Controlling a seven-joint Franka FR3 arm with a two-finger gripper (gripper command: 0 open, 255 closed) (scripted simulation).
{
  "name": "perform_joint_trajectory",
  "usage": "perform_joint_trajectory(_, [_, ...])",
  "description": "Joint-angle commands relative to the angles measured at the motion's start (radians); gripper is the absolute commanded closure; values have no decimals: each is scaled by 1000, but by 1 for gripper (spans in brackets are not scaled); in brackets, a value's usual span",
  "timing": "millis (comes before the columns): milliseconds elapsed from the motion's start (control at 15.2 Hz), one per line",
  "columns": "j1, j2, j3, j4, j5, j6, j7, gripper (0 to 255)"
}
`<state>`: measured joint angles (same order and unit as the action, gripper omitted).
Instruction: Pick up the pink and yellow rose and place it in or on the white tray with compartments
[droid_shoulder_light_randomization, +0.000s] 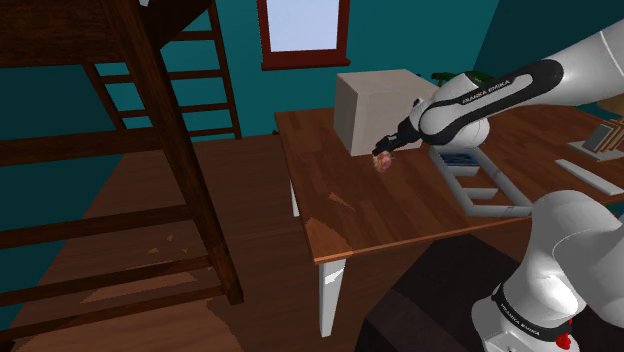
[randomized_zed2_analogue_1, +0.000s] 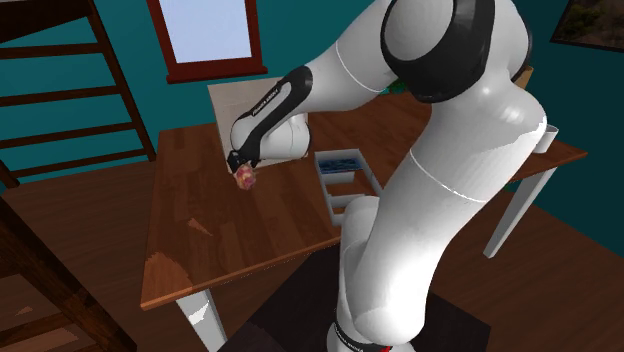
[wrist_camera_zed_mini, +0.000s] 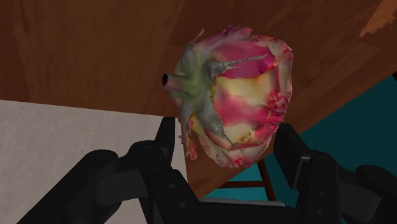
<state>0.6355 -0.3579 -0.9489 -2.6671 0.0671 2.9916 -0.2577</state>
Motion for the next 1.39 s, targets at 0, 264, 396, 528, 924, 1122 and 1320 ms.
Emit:
perform_joint_trajectory(0, [-52, -15, 50, 6, -24, -30, 25, 255])
perform_joint_trajectory(264, [-129, -48, 127, 26, -65, -93, 70, 255])
perform_joint_trajectory(396, [-158, -64, 158, 37, -83, -124, 90, 255])
perform_joint_trajectory(528, [-180, -79, 183, 48, -96, -152, 106, 255])
perform_joint_trajectory(924, [-332, -240, 149, -15, -183, -254, 13, 255])
perform_joint_trajectory(1122, [-401, -311, 120, -28, -217, -316, -44, 255])
perform_joint_trajectory(1320, [-463, -373, 85, -28, -247, -384, -105, 255])
